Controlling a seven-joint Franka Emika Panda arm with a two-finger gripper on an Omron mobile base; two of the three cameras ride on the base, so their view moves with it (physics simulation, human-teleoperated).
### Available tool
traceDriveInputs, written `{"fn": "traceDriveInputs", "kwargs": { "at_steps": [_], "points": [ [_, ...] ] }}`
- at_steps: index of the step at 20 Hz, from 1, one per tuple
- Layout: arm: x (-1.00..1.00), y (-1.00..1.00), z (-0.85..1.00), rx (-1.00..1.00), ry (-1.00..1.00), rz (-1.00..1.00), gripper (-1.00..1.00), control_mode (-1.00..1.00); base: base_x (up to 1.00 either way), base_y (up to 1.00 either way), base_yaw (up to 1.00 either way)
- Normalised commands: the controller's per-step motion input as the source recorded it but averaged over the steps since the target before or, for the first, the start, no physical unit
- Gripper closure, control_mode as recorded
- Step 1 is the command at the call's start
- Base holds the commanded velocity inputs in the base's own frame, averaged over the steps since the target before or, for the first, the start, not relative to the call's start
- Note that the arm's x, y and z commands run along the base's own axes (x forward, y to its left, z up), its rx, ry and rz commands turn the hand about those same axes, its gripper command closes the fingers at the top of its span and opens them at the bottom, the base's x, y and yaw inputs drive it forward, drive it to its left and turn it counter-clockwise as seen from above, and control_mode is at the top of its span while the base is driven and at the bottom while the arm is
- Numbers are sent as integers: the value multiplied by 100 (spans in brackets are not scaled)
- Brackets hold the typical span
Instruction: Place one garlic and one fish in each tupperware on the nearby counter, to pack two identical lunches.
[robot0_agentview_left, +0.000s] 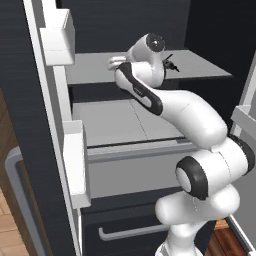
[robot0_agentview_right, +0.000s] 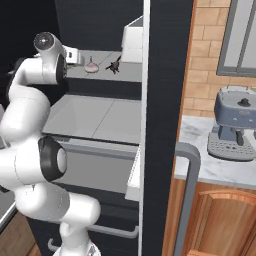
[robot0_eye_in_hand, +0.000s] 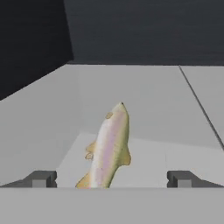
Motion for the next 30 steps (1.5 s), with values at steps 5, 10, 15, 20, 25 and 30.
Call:
{"fn": "traceDriveInputs", "kwargs": {
  "at_steps": [5,10,15,20,25,30],
  "points": [
    [88,36,-2,1,22,1,-100,-100,0,0,0],
    [45,0,-20,-5,14,0,-100,-100,0,0,0],
    [-18,16,-66,-12,7,0,100,-100,0,0,0],
    [-66,6,-35,-9,-6,0,100,-100,0,0,0],
    [-25,0,-10,-2,-5,0,100,-100,0,0,0],
    [-100,-3,33,-8,-47,0,100,-100,0,0,0]
  ]
}}
